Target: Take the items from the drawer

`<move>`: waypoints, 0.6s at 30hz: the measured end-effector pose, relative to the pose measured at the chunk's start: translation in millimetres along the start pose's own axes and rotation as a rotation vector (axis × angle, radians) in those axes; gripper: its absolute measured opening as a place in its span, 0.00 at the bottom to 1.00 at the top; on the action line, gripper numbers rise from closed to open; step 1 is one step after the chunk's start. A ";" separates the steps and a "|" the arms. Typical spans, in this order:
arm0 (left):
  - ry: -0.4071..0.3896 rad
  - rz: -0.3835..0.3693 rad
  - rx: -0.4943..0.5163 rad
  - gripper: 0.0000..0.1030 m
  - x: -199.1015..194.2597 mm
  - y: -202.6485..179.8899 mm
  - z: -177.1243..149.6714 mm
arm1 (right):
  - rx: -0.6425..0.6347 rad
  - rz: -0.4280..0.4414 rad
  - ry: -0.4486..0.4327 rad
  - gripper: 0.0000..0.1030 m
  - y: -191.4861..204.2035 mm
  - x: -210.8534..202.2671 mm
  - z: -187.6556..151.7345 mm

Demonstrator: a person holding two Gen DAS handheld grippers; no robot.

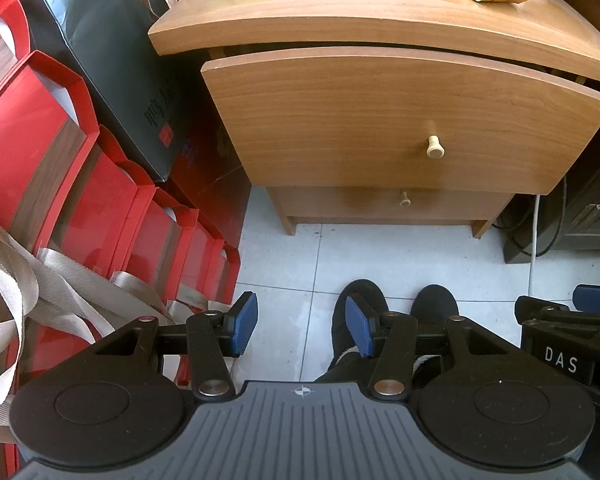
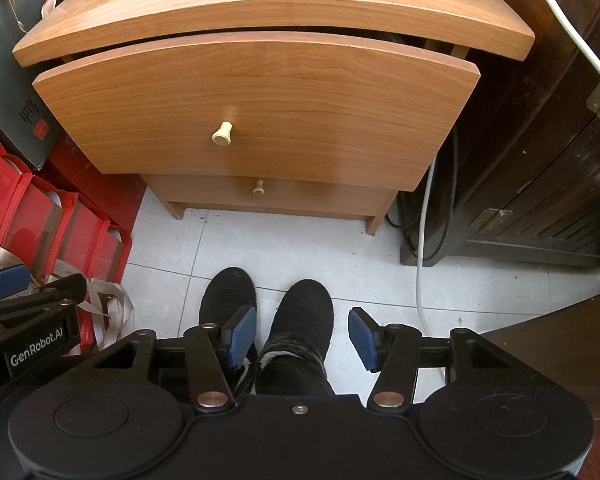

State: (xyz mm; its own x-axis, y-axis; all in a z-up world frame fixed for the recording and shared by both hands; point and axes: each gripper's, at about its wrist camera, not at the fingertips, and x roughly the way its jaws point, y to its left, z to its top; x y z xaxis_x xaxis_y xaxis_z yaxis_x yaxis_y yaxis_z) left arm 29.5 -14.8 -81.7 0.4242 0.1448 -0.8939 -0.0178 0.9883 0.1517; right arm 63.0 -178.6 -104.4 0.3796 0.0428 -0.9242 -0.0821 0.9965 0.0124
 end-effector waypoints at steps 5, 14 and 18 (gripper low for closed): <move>0.000 0.001 -0.003 0.50 -0.2 -1.0 -0.2 | -0.002 -0.002 -0.001 0.49 0.4 -0.2 -0.2; 0.004 -0.003 -0.010 0.50 0.9 0.5 0.2 | -0.001 0.000 0.000 0.49 0.1 -0.3 0.0; 0.004 0.001 -0.008 0.50 0.8 0.1 0.3 | -0.001 0.002 -0.001 0.49 -0.7 0.2 0.2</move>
State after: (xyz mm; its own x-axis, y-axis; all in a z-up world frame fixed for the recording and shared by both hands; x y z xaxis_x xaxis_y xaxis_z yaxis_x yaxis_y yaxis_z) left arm 30.1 -14.6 -82.3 0.4210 0.1459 -0.8952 -0.0254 0.9885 0.1491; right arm 63.3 -179.3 -104.6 0.3799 0.0447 -0.9239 -0.0841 0.9964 0.0137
